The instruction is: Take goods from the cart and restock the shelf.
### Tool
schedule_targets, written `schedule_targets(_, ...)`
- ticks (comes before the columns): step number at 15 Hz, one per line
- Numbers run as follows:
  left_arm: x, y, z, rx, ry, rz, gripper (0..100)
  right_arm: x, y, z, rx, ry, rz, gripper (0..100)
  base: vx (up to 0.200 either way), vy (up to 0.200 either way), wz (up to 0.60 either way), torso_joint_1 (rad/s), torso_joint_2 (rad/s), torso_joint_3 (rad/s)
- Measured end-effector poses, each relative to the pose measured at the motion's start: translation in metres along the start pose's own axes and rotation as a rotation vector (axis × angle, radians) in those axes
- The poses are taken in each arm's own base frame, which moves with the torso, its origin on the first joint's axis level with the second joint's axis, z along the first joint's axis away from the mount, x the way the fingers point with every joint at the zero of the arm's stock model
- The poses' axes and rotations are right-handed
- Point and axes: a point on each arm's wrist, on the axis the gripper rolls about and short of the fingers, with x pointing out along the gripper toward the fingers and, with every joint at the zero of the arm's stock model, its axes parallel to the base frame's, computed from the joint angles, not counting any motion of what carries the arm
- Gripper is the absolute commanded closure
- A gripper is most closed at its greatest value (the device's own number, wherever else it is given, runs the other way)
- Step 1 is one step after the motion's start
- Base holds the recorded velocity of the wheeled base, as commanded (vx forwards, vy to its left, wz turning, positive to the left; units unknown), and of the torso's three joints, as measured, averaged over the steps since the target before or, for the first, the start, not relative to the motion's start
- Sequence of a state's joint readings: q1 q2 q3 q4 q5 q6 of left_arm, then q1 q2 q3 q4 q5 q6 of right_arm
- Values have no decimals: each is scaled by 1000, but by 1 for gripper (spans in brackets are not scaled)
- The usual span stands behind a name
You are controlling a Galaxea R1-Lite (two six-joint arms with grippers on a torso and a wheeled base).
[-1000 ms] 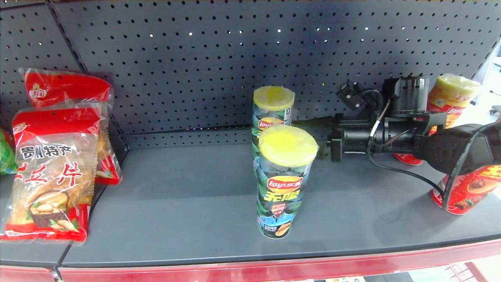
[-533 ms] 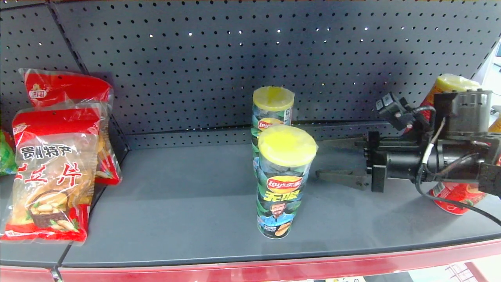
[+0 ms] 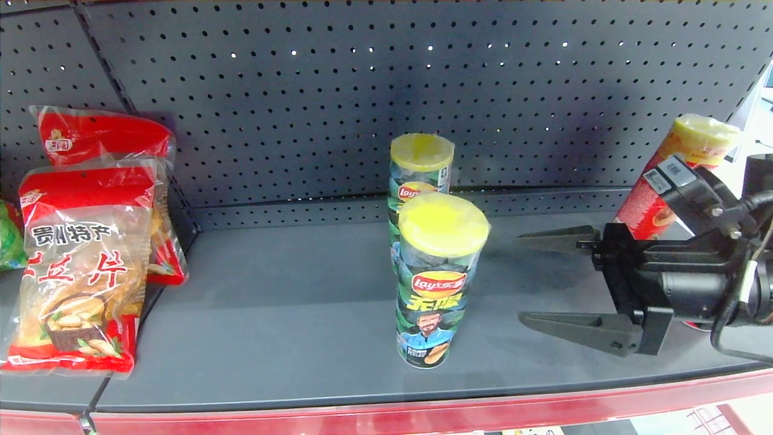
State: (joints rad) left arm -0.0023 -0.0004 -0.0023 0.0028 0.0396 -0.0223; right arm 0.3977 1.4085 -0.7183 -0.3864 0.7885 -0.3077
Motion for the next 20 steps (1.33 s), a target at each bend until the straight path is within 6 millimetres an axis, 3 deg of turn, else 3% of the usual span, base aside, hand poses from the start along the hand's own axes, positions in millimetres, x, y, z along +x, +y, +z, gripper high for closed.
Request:
schedule_targets(10,0,0,0,0,0,0,0,-20,23,0,-27,-18,-16,0,0,0,0,0,0,0)
schedule_targets(20,0,0,0,1,0,0,0,-19,34,-1,-39,-18,9,0,0,0,0,0,0,0)
